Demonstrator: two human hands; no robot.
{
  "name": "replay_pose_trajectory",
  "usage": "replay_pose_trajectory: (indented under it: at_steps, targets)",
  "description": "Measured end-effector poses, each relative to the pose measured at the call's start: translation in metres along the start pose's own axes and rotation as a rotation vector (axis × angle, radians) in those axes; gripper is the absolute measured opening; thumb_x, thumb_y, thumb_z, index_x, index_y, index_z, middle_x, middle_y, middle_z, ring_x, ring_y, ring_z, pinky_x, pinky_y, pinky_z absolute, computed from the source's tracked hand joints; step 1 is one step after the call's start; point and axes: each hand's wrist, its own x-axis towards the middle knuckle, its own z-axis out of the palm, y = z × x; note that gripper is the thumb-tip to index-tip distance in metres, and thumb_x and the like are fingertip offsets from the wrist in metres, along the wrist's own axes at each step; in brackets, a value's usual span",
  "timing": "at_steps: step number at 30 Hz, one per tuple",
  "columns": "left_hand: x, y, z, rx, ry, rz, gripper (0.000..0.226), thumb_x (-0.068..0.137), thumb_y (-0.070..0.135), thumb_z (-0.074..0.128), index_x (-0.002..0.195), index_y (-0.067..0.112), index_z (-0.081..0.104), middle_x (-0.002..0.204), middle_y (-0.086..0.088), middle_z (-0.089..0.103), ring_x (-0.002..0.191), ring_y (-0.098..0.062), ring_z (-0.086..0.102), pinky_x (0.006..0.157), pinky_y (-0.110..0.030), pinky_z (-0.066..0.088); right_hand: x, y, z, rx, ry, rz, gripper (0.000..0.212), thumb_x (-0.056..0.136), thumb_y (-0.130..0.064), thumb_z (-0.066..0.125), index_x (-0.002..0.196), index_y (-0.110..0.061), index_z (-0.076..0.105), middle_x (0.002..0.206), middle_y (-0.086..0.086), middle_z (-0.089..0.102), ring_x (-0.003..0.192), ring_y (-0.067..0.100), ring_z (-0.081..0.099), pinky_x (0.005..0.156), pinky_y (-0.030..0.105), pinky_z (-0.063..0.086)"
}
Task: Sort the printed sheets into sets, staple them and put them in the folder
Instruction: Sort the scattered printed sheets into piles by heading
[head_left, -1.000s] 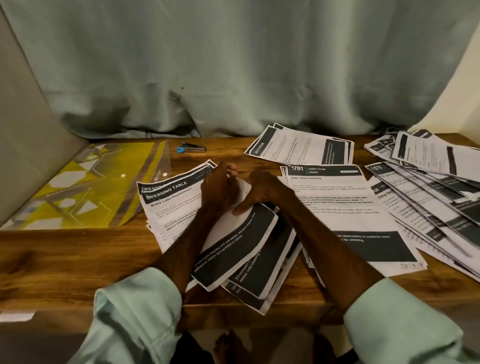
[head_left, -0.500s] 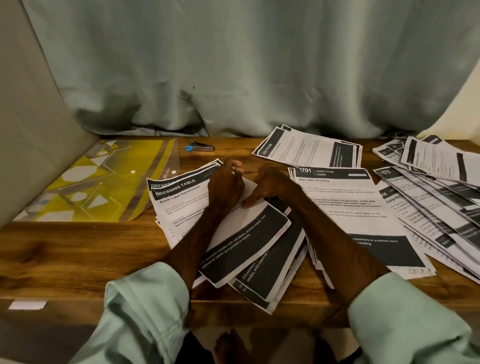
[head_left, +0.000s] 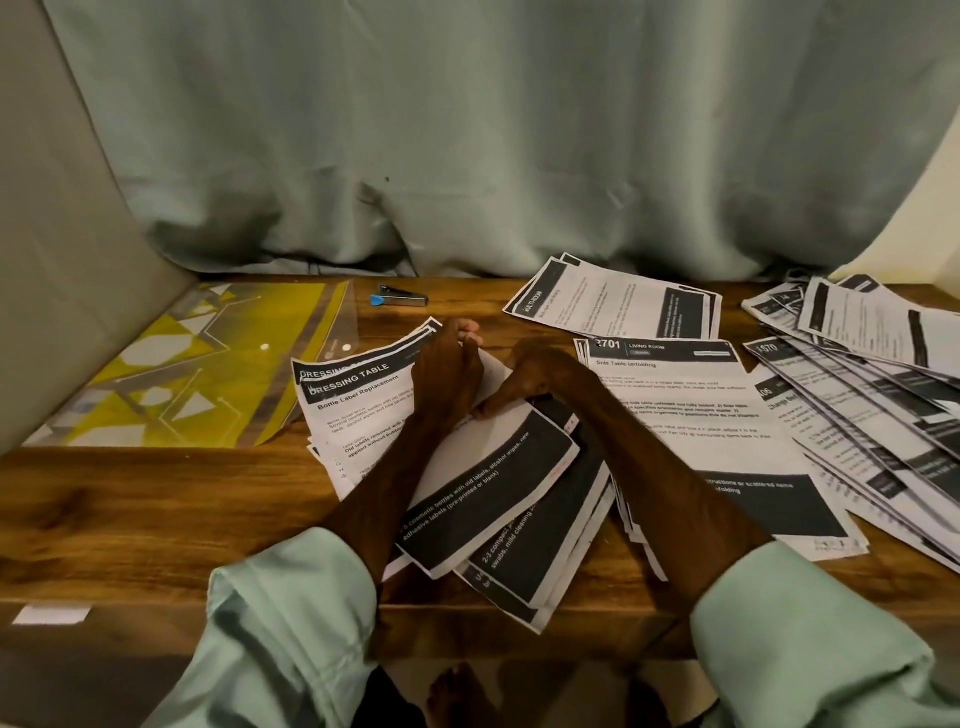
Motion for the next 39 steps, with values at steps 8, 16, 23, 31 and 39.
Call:
replay_pose_trajectory:
  at_steps: [8, 16, 23, 31, 39]
  targets:
    - [0.007, 0.007, -0.015, -0.114, 0.057, -0.064, 0.032, 0.108, 0.03, 0.039, 0.118, 0.012, 0.064, 0.105, -0.002, 0.072, 0.1, -0.022, 0.068, 0.096, -0.046, 0.054, -0.001, -0.017, -0.01, -0.205, -0.051, 0.034, 0.073, 0.074, -0.04, 0.087, 0.134, -0.012, 0.055, 0.127, 0.006, 0.062, 0.107, 0.024, 0.055, 0.08, 0.032, 0.043]
    - [0.021, 0.009, -0.076, -0.153, 0.358, -0.122, 0.017, 0.098, 0.028, 0.057, 0.109, 0.017, 0.064, 0.107, -0.001, 0.07, 0.097, -0.016, 0.066, 0.088, -0.045, 0.058, -0.012, 0.001, -0.031, 0.149, 0.068, -0.08, 0.057, 0.077, -0.022, 0.087, 0.128, -0.01, 0.063, 0.122, 0.009, 0.07, 0.112, 0.027, 0.066, 0.099, 0.045, 0.053]
    - [-0.005, 0.002, -0.106, -0.101, 0.232, -0.41, 0.07, 0.08, 0.057, 0.074, 0.133, 0.016, 0.053, 0.132, -0.006, 0.063, 0.12, -0.027, 0.062, 0.095, -0.05, 0.054, -0.044, 0.02, -0.059, 0.518, 0.256, -0.223, 0.039, 0.083, -0.018, 0.082, 0.12, -0.016, 0.069, 0.11, 0.004, 0.076, 0.095, 0.019, 0.074, 0.084, 0.035, 0.061]
    - [-0.002, 0.075, -0.128, -0.737, -0.201, -0.444, 0.026, 0.099, 0.036, 0.063, 0.119, 0.02, 0.069, 0.112, -0.004, 0.077, 0.103, -0.026, 0.075, 0.097, -0.051, 0.056, -0.058, 0.01, -0.061, 0.715, 0.438, -0.377, 0.025, 0.085, -0.022, 0.079, 0.108, -0.026, 0.068, 0.105, -0.002, 0.077, 0.09, 0.015, 0.075, 0.074, 0.031, 0.062]
    - [0.04, 0.092, -0.147, -0.654, -0.018, -0.245, 0.011, 0.095, 0.032, 0.068, 0.105, 0.027, 0.067, 0.097, 0.008, 0.077, 0.086, -0.012, 0.076, 0.07, -0.028, 0.062, -0.055, -0.028, -0.069, 0.796, 0.506, -0.56, 0.028, 0.089, -0.016, 0.075, 0.117, -0.018, 0.068, 0.104, -0.001, 0.078, 0.093, 0.018, 0.076, 0.073, 0.03, 0.062]
